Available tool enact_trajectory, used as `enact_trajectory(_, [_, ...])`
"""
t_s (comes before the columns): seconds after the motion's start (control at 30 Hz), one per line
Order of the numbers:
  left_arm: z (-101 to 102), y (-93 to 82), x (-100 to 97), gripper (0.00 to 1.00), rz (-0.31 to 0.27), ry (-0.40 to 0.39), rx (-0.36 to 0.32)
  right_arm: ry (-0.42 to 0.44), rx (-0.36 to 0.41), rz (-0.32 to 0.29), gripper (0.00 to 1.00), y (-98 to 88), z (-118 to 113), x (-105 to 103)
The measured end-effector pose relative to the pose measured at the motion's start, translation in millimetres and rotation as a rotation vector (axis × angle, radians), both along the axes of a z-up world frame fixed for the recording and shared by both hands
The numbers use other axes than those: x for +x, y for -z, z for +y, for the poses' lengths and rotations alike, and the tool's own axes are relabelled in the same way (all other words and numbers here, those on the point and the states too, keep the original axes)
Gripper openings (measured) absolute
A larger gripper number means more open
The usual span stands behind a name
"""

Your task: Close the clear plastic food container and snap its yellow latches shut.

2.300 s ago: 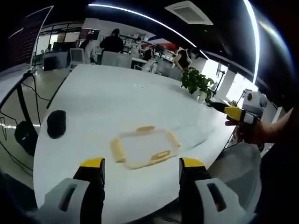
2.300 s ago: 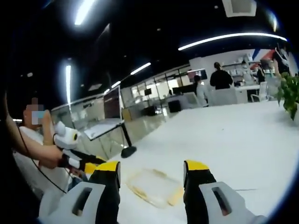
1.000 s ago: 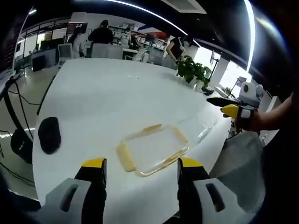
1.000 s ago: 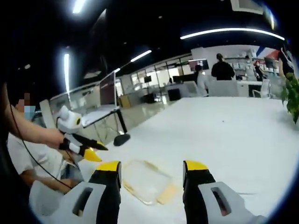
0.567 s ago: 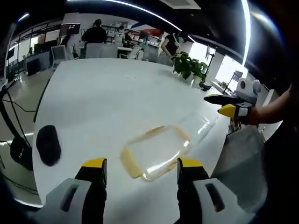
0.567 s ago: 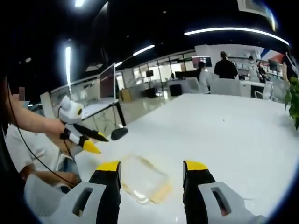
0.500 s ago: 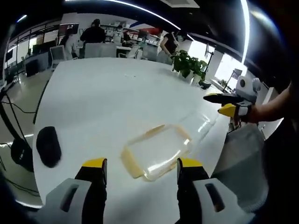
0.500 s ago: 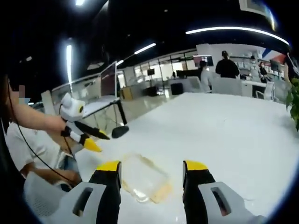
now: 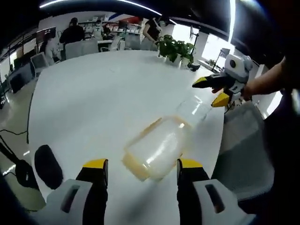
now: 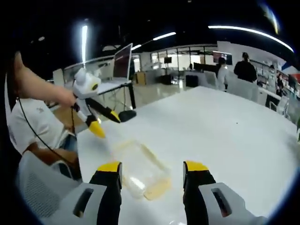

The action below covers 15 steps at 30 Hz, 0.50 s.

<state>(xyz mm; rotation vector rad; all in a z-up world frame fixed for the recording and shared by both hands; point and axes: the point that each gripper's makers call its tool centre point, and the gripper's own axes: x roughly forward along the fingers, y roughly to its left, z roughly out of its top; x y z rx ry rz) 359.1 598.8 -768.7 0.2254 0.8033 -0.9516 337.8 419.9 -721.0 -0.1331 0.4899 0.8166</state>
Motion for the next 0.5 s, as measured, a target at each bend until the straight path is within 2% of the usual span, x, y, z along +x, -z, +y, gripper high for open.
enact_trajectory(0.2, [-2.5,2.1,2.1,0.59,0.021,0.023,0.007,-0.02,-0.02,0.002,0.51,2.7,0.3,1.5])
enact_trajectory(0.3, [-4.8,7.4,-3.0,0.59,0.033,0.078,0.038,-0.055,-0.046,0.008,0.51,7.2,3.0,-1.3])
enact_trajectory(0.5, [-2.9,13.2,-2.2,0.59,0.036,0.138,0.083,-0.096,-0.071,0.021,0.51,11.8,6.3,-3.6])
